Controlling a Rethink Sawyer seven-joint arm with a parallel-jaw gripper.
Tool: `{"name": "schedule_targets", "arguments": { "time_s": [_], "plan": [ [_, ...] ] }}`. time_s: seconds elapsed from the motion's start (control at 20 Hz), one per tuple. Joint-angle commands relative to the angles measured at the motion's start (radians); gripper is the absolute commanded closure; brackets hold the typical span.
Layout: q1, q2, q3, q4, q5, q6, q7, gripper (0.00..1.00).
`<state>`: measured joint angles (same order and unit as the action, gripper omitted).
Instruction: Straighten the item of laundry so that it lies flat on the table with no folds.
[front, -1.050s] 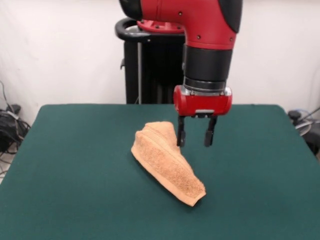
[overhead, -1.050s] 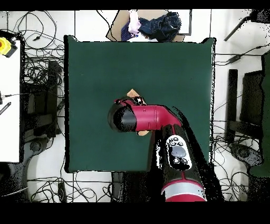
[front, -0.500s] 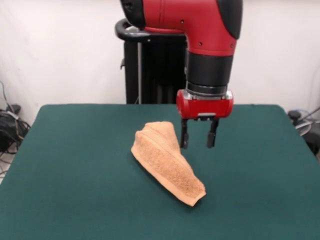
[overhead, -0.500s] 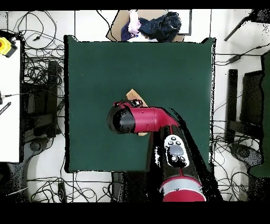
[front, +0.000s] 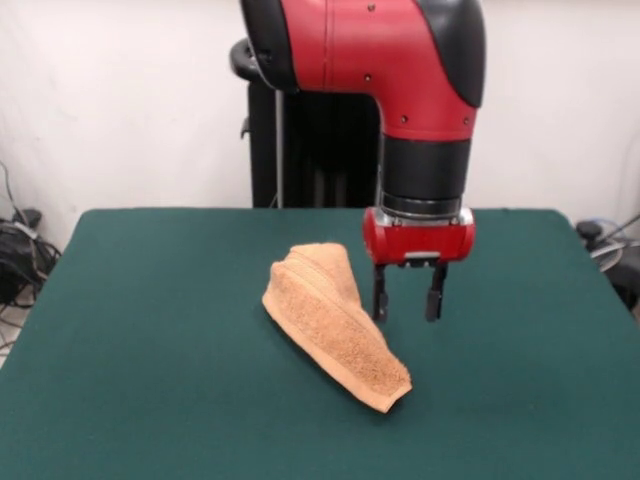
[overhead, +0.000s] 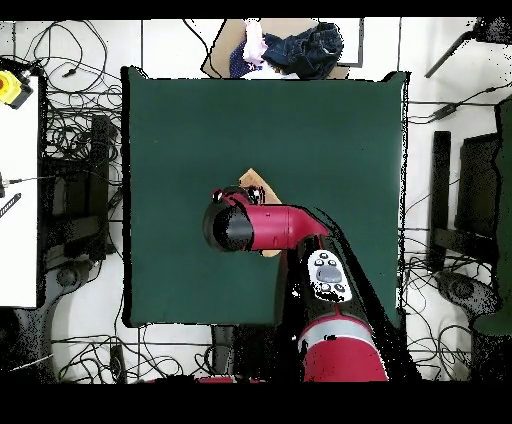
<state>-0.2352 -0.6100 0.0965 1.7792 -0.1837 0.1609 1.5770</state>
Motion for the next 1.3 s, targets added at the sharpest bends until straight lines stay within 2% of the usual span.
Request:
{"name": "schedule_targets", "arguments": {
  "time_s": [0.05,0.3,0.6,1.0,1.3],
  "plan": [
    [0.034,0.065,-0.054,0.001,0.092,-0.049,0.286,0.00],
    [0.054,0.117,-0.090,-0.036,0.145,-0.063,0.286,0.00],
    [0.074,0.220,-0.114,-0.091,0.215,-0.102,0.290,0.00],
    [0.113,0.271,-0.137,-0.145,0.334,-0.076,0.298,0.00],
    [0.188,0.293,-0.158,-0.233,0.465,-0.025,0.320,0.00]
  ]
}}
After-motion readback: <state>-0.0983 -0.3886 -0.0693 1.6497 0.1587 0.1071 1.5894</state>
